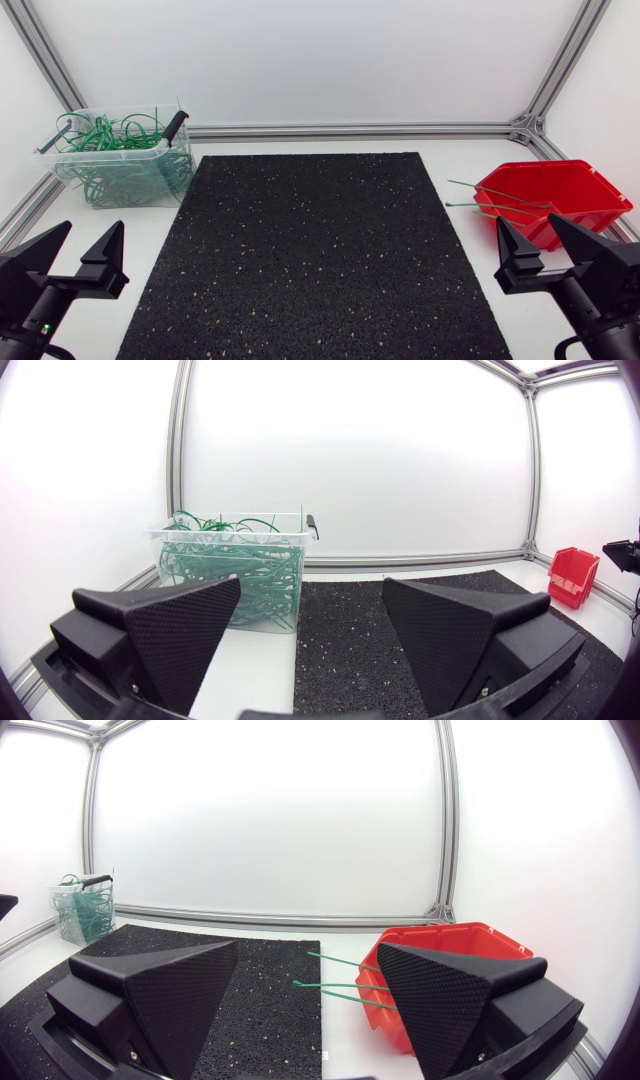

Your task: Take a green cable tie from the red box, thread the tail through the head to close it, then place it in the transparent bin on the left.

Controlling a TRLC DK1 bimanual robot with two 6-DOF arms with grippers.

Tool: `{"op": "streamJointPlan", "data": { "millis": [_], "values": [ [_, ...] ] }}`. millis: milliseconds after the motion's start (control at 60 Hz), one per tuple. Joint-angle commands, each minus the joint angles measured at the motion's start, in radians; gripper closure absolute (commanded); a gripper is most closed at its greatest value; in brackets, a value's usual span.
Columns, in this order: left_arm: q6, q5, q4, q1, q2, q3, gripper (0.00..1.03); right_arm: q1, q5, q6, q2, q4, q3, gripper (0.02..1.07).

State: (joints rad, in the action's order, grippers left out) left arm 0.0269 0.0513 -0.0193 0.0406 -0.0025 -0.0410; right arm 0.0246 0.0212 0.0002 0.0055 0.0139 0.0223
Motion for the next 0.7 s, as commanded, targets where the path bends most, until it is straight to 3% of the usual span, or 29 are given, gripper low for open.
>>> {"op": "streamJointPlan", "data": {
  "millis": [0,317,683],
  "values": [
    [0.013,0.001,0.013,-0.007,-0.008,0.041,0.04,0.003,-0.006,0.011,-0.012,-0.003,-0.022,0.05],
    [0.013,0.001,0.013,-0.008,-0.008,0.041,0.04,-0.003,-0.007,0.009,-0.013,-0.017,-0.013,0.05],
    [0.013,0.001,0.013,-0.001,-0.008,0.041,0.04,-0.014,-0.001,0.018,-0.010,-0.014,0.123,0.05]
  ]
}}
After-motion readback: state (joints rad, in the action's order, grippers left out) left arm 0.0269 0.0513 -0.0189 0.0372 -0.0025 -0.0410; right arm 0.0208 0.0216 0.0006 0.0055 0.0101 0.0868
